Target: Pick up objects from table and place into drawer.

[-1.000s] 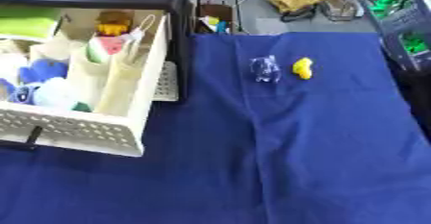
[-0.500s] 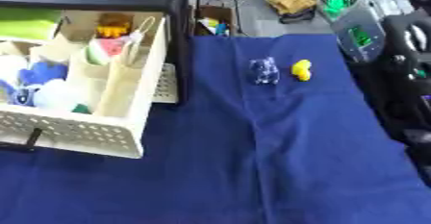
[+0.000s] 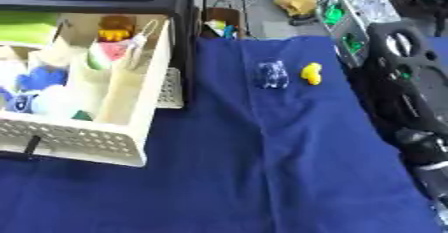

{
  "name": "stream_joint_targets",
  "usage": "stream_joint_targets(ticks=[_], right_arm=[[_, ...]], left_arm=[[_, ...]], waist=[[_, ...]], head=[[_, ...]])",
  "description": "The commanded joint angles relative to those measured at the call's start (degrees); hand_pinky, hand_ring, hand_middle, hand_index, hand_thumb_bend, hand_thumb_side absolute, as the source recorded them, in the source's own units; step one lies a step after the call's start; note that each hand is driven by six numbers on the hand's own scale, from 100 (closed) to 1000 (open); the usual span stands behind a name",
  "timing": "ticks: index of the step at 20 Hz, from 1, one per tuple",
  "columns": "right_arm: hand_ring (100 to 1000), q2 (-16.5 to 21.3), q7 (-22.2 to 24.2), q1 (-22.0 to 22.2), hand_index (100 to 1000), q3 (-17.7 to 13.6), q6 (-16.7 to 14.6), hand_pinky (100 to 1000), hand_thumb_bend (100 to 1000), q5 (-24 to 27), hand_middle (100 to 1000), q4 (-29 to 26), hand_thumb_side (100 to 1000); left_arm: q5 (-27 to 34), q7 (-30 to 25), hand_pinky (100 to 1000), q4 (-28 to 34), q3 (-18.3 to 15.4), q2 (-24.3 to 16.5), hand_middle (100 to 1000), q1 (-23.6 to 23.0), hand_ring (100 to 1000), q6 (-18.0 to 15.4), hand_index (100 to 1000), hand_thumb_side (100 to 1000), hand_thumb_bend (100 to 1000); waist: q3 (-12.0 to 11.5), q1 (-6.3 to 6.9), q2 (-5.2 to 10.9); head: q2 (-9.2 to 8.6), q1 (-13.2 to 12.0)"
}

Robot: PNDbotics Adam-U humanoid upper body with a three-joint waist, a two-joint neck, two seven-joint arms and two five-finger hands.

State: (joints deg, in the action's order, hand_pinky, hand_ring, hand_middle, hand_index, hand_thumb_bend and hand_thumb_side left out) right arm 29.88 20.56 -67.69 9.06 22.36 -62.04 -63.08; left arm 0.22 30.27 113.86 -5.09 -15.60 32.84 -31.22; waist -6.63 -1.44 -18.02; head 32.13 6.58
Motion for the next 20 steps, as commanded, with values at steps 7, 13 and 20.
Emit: stream_joint_targets(ticks=[7,13,20], right_arm=[[910,-1.1,8.3,-3.5,956,-3.9,-5.1,858,565,-8.7,833,12.9,1000],[933,-1.0,13.2,-4.3,977,-6.4,-8.2,884,625,-10.6,826,18.4,904],[957,-0.6,18.2,-3.7,990,-6.6,-7.0,915,764,-7.2,825,18.3,602]], left_arm=[[0.2,-0.1,291,0.7,0.0,-0.4,536,0.6,378,0.0,717,1000,242],[0.1,0.0,290,0.7,-0.1,-0.3,536,0.6,378,0.0,717,1000,242],[0.1,0.0,290,0.7,-0.1,-0.3,536,0.6,378,0.0,717,1000,242]], waist=[[0.0,0.35,1.14],[0.3,0.38,1.12],[0.4,0.49,1.06]], head=[[-0.58,0.1],[-0.69,-0.4],[-0.73,-0.5]])
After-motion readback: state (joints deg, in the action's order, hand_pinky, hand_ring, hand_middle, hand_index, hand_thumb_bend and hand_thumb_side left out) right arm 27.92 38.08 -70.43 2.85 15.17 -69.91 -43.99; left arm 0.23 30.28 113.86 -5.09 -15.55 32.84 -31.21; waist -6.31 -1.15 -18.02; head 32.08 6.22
